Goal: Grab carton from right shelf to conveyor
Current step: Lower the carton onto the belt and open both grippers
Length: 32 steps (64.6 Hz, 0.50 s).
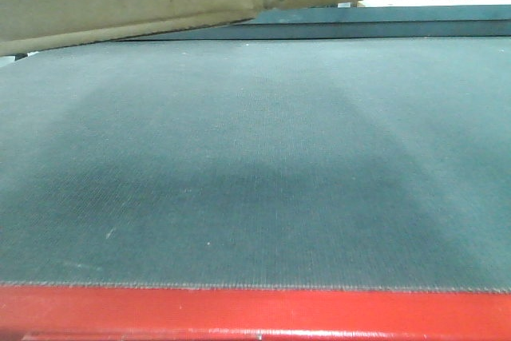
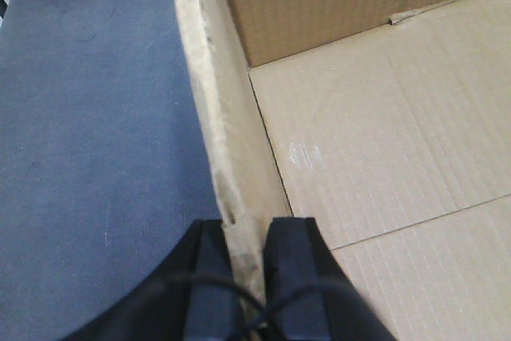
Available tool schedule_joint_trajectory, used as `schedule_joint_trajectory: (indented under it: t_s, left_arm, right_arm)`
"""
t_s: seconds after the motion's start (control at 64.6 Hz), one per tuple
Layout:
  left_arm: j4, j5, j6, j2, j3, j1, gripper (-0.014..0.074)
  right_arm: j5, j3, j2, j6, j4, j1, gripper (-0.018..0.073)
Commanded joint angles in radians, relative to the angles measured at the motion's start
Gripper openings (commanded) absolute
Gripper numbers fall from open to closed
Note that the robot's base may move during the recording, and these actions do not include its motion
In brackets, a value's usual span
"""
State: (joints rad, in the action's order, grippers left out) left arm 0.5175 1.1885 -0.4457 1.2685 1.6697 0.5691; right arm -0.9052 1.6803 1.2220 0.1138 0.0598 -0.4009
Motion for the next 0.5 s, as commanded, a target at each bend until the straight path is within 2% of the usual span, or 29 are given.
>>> schedule_joint_trajectory:
  t_s: [0.0, 0.48]
  left_arm:
    - [0.070, 0.033, 0.016, -0.013, 0.005, -0.003, -0.0017]
    - [0.070, 0.033, 0.016, -0.013, 0.005, -0.003, -0.0017]
  right_arm:
    - [0.062, 0.009, -0.016, -0.010, -0.047, 0.008, -0.0069]
    - [0.062, 0.009, -0.016, -0.010, -0.047, 0.008, -0.0069]
